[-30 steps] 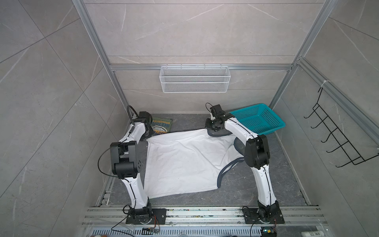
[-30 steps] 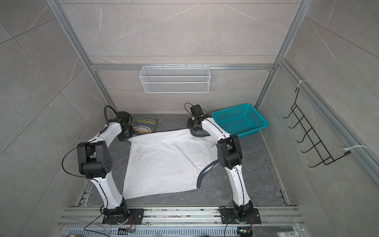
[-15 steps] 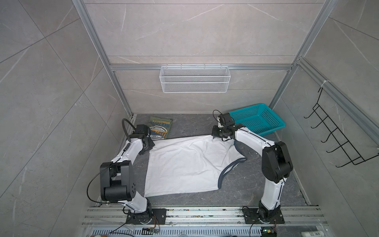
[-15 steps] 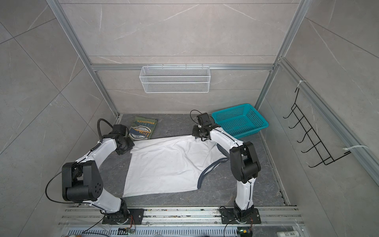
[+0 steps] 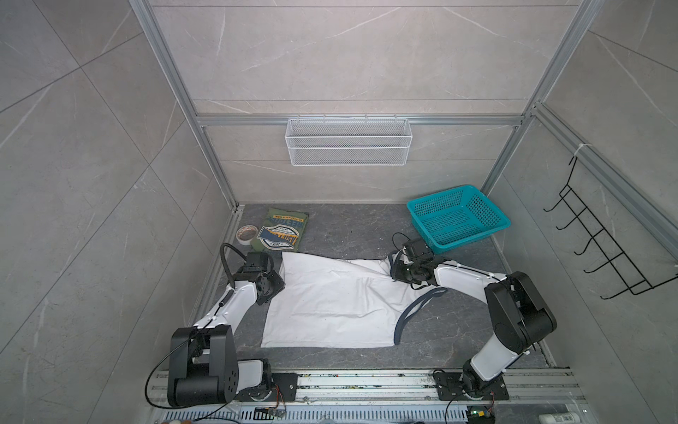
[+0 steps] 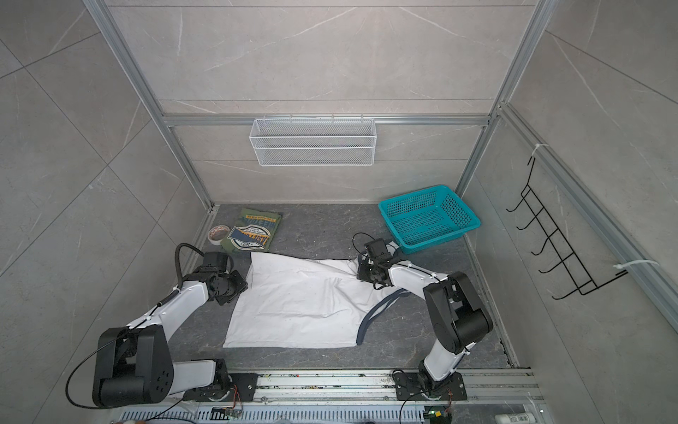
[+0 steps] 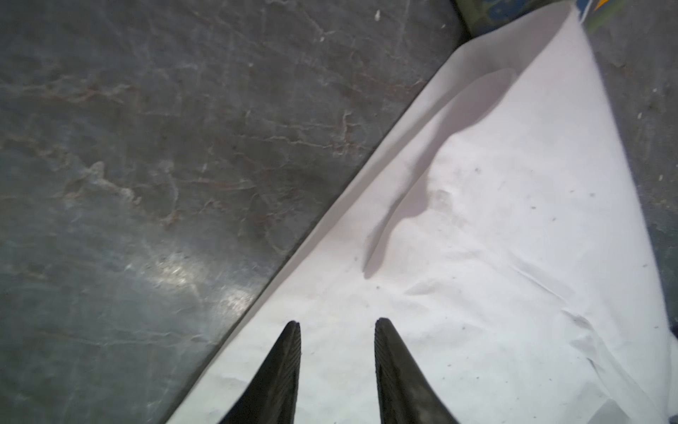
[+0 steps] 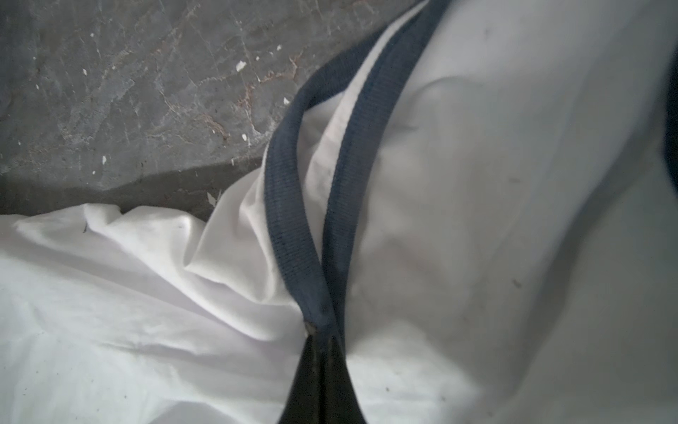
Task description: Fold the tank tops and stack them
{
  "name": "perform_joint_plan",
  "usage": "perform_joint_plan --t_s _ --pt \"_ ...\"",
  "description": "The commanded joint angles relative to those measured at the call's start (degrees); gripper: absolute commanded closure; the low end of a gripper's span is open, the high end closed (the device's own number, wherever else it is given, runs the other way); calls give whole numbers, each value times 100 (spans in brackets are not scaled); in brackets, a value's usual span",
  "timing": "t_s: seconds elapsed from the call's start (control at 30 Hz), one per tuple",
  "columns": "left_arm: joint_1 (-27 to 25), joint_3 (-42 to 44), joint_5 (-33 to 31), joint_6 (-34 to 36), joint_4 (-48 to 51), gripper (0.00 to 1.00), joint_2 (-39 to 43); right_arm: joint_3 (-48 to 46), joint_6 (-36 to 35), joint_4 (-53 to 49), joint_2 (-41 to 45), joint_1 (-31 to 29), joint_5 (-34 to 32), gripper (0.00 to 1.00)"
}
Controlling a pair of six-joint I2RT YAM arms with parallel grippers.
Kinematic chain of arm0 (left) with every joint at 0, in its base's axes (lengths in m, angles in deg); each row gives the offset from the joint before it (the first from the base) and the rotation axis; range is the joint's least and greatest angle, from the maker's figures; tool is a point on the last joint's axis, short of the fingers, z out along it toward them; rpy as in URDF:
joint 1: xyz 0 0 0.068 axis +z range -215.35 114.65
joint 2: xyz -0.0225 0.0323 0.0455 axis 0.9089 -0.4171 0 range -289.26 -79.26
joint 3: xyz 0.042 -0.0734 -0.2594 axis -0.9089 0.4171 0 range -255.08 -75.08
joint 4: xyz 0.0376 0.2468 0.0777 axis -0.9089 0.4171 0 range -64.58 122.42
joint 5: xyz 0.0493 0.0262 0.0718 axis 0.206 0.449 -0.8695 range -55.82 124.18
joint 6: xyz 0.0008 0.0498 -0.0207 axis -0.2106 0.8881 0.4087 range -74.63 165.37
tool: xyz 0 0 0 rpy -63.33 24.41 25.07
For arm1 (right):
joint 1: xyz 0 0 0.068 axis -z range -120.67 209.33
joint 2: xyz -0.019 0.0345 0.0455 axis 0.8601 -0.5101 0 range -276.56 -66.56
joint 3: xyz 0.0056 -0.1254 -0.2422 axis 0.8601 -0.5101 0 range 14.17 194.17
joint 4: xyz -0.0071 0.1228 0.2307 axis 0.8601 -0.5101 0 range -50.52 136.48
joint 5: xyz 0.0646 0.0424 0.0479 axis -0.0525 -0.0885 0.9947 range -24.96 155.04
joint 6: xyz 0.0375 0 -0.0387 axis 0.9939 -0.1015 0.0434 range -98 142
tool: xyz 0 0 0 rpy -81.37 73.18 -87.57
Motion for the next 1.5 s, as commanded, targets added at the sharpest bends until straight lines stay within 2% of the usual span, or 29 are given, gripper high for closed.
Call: perform_joint_plan --t_s 0.0,0.2,0.37,0.57,1.07,1.37,1.47 --pt "-4 -528 348 178 -458 64 -472 53 33 62 275 -1 -140 100" --pt "-5 -1156 114 362 -295 65 -1221 177 6 -46 306 3 -138 100" --pt "-39 -1407 455 404 -375 65 -1614 183 -13 -73 267 4 -149 100" --pt "-145 -1563 465 438 -263 66 -1915 210 -3 -93 223 5 -159 100" --pt "-282 -1506 464 447 -223 75 -2059 273 -6 -157 144 7 -180 100" --pt "-278 -1347 482 458 -260 75 -2067 299 4 -208 152 4 -198 100" --pt "-284 -1318 525 448 -300 79 -2072 315 17 -224 161 8 -212 100"
